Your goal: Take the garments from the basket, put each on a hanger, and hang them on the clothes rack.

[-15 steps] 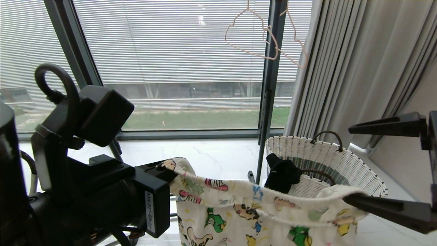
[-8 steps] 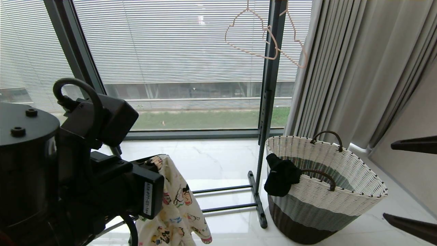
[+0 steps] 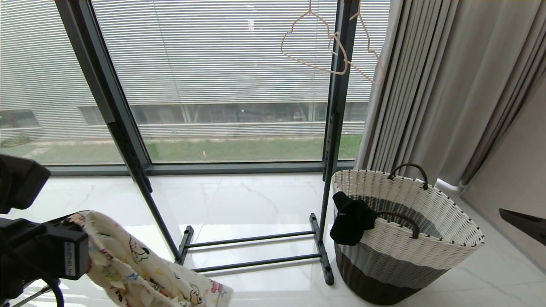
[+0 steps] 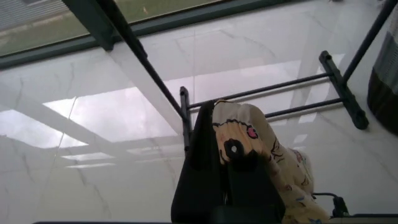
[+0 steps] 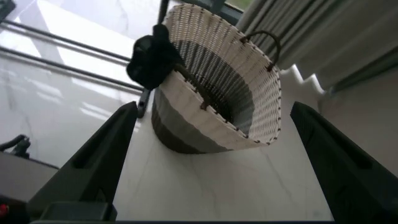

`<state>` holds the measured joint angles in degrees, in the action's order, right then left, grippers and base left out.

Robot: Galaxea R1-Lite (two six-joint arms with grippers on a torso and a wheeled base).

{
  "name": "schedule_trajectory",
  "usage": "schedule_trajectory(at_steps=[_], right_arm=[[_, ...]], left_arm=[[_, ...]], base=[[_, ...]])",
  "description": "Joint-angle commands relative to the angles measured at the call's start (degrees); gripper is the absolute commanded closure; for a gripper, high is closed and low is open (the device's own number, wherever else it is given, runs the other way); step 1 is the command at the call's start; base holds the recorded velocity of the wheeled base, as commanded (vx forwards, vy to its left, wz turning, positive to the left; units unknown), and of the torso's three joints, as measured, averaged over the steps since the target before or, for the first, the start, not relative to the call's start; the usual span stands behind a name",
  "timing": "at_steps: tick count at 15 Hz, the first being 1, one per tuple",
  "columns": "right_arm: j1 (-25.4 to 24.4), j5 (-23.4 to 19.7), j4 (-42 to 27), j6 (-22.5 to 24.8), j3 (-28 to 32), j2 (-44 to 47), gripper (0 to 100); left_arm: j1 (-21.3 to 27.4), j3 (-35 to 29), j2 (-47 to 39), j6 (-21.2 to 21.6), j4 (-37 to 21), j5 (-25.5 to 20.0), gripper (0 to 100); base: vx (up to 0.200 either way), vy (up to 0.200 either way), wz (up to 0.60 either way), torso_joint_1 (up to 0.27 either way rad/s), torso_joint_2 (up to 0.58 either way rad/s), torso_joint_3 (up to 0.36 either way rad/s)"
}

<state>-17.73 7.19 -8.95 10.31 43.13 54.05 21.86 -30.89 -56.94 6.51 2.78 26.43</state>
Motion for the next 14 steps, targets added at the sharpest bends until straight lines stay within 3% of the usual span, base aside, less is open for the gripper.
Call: schedule_trajectory(at_steps=[1,4,8,14], right_arm=[[5.5,0.3,1.6,-1.9,-4.1,-0.5,0],[6.6,0.5,2.2,-1.7,-5.4,-0.4,0],[6.5,0.5,2.2,-1.7,-5.5,-0.2,0],[6.5,0.4,4.5,-1.8,-5.7,0.3,0]], left_arm=[[-6.5,4.0,5.8,2.5,0.0,-0.1,100],[-8.4,5.0,7.7,5.4,0.0,-0.1,100],[-10.5,5.0,7.5,5.4,0.0,-0.1,100],[-10.9,4.9,7.5,5.4,0.2,-0.1,100]], base=[[0.0,0.0,0.0,0.0,0.0,0.0],[0.0,0.0,0.0,0.0,0.0,0.0],[0.0,0.0,0.0,0.0,0.0,0.0],[0.0,0.0,0.0,0.092,-0.34,-0.26]])
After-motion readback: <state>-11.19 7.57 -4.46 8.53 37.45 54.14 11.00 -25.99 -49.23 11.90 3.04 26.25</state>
